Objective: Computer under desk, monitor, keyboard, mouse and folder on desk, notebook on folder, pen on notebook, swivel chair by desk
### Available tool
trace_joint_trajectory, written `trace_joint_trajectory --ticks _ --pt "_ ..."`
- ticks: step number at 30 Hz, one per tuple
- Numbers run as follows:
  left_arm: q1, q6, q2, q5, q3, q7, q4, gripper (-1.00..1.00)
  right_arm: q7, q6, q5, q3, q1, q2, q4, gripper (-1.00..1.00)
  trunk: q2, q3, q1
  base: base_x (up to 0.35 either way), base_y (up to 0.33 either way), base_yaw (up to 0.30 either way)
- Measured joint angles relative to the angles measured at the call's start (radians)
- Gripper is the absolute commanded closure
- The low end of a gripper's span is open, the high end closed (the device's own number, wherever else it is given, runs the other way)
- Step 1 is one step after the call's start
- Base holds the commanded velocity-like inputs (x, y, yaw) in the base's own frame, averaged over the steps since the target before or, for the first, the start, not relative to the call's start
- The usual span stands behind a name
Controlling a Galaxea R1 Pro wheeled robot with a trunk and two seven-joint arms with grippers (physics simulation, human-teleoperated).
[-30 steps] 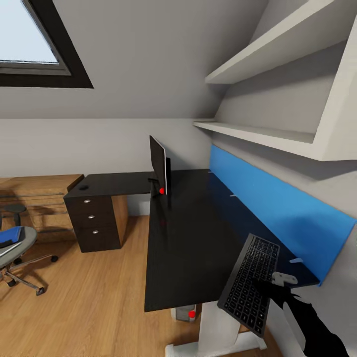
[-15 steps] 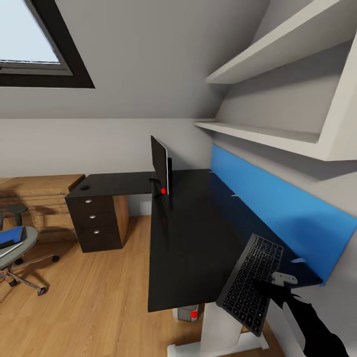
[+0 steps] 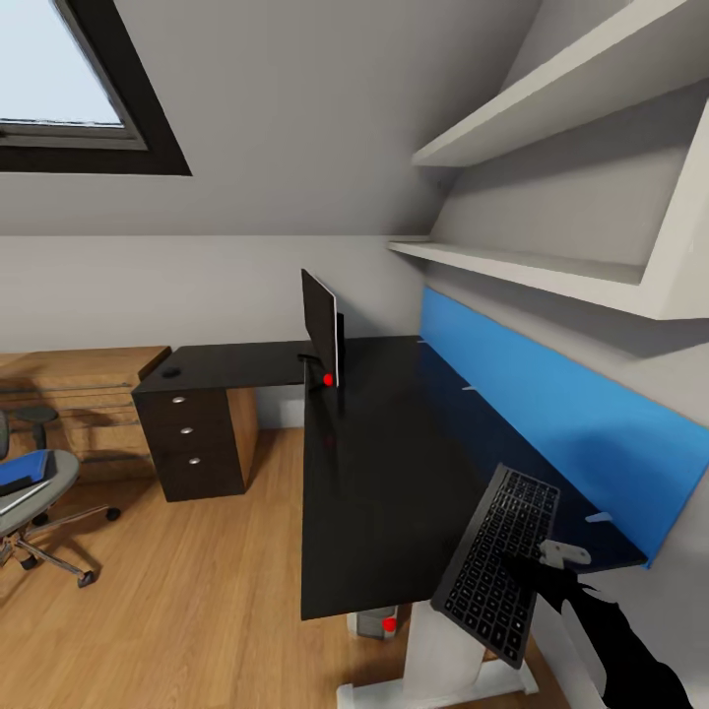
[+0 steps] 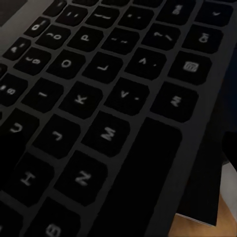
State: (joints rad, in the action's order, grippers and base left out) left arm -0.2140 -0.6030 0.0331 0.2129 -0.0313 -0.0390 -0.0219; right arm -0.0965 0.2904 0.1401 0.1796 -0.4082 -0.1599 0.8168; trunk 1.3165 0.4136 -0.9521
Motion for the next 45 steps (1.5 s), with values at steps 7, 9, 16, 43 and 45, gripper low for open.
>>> trace_joint_trajectory --ticks 7,9,16,43,45 --pt "0.000 -0.001 0.000 0.000 0.000 -0.001 0.000 -1.00 0.000 0.000 0.004 -0.001 0.000 0.000 0.000 -1.00 0.000 0.000 0.000 -0.037 0.000 0.000" --pt "0.000 0.000 0.001 0.000 0.000 -0.001 0.000 -1.00 0.000 -0.001 0.003 0.000 0.000 0.000 -0.003 -1.00 0.000 0.000 0.000 -0.098 0.000 0.000" --pt "0.000 0.000 0.001 0.001 0.000 -0.001 0.000 -1.00 0.000 -0.006 0.004 0.000 0.000 0.000 -0.007 -1.00 0.000 0.000 0.000 -0.031 0.000 0.000" --pt "0.000 -0.002 0.003 0.000 0.000 0.000 0.000 -1.00 0.000 -0.008 -0.006 0.000 0.000 0.000 -0.007 -1.00 0.000 0.000 0.000 -0.001 0.064 0.000" --pt "0.000 -0.002 0.003 0.000 0.000 0.001 0.000 -1.00 -0.001 -0.007 -0.001 0.000 0.000 0.000 -0.004 -1.00 0.000 0.000 0.000 0.000 0.005 0.000"
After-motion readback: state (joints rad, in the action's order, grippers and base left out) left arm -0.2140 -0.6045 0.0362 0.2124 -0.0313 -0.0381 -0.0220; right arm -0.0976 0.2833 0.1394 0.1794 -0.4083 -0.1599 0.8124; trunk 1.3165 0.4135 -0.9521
